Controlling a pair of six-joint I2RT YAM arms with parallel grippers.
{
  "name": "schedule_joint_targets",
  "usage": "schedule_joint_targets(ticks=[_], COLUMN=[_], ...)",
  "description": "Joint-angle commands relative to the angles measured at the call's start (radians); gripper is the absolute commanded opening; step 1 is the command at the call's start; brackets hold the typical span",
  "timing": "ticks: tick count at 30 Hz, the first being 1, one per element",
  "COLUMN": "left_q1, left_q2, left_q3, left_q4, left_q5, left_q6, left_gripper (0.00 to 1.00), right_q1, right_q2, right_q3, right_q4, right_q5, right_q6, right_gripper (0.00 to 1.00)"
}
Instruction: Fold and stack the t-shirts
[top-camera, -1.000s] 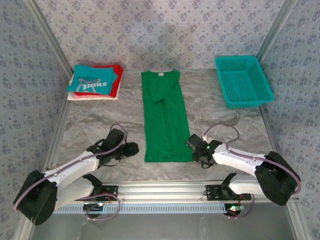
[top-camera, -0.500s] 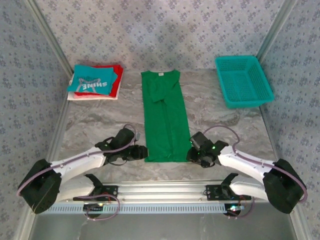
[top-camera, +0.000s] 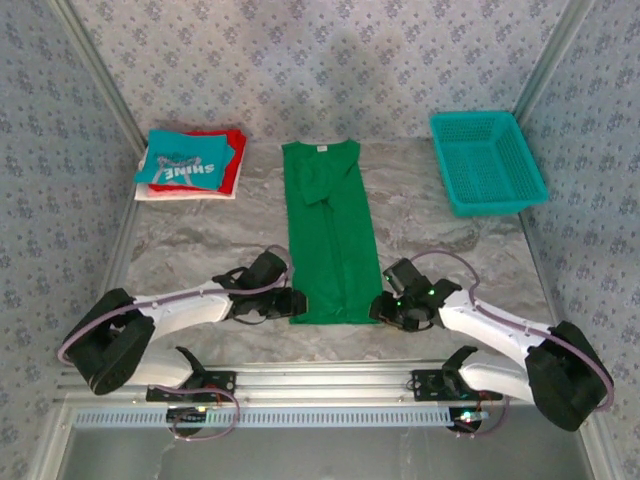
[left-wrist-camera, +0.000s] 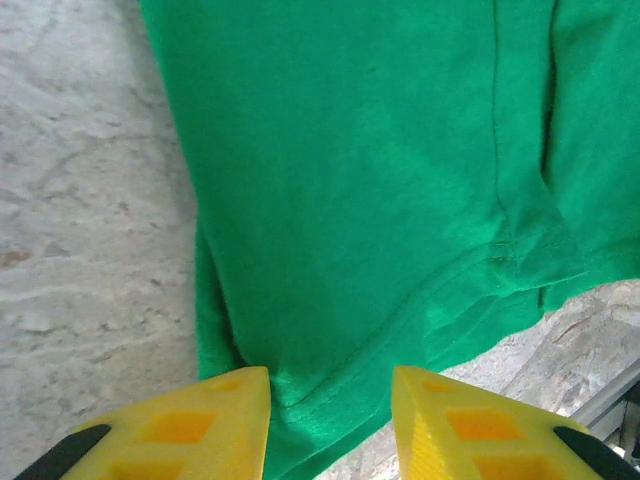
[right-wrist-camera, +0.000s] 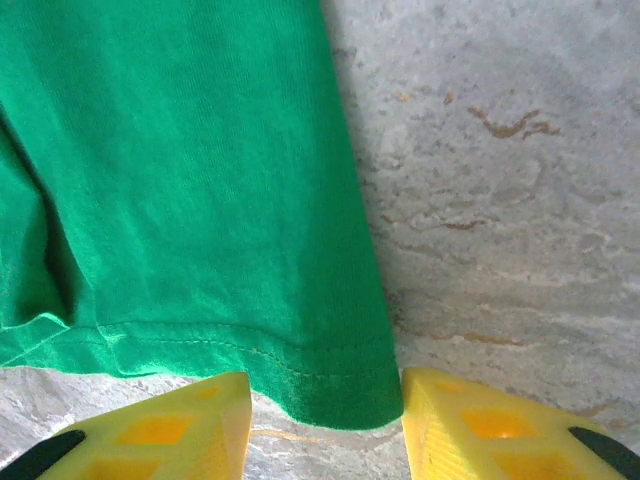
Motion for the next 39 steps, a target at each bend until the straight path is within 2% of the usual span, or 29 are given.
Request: schedule_joint_targets(ticks=[1, 12, 22, 30, 33, 39], left_q1=[-0.010, -0.011, -0.015, -0.015, -0.014, -0.002], left_q2=[0.024, -0.052, 0.045, 0.075, 0.068, 0.015], left_q3=[0.019, 0.002, 0.024, 0.010, 0.000, -0.013], left_q4=[0.004, -0.116, -0.032, 0.008, 0.008, -0.010], left_q5=[0.008, -0.079, -0.034, -0.041, -0.055, -0.074], left_q6=[-0.012, -0.033, -0.004, -0.002, -0.005, -0.013], left_gripper=[0.36, 0.37, 0.37, 0.16, 0.03, 0.00], right_q1=[-0.017, -0.052, -0.057, -0.066, -0.070, -0.101], right_q2=[-0.016, -0.069, -0.011, 0.060, 0.044, 0.054], right_q3=[0.005, 0.036, 0.065, 0.072, 0.067, 0.040], right_q4=[0.002, -0.051, 0.017, 0.048, 0.024, 0.034], right_q5=[-0.017, 0.000, 0.019, 0.016, 0.030, -0.012], right_q6=[-0.029, -0.056, -0.081, -0.087, -0.084, -0.079], right_gripper=[0.45, 0.45, 0.45, 0.44, 0.45, 0.45])
